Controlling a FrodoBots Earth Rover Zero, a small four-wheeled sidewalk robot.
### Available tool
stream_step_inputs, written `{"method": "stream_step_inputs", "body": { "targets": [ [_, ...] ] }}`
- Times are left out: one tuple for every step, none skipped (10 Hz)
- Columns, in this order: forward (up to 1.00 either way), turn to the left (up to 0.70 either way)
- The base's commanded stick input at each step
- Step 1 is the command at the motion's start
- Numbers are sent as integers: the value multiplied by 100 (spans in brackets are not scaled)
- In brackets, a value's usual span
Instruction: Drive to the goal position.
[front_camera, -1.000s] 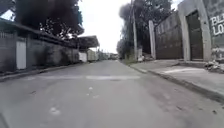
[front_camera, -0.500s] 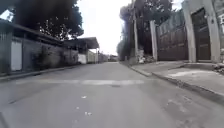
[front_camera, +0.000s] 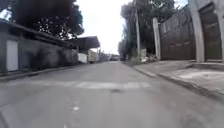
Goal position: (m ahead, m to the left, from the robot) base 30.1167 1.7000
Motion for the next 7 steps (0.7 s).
{"method": "stream_step_inputs", "body": {
  "targets": [
    [85, 0],
    [85, 0],
    [85, 0],
    [85, -13],
    [85, -34],
    [85, -34],
    [85, -13]
  ]
}}
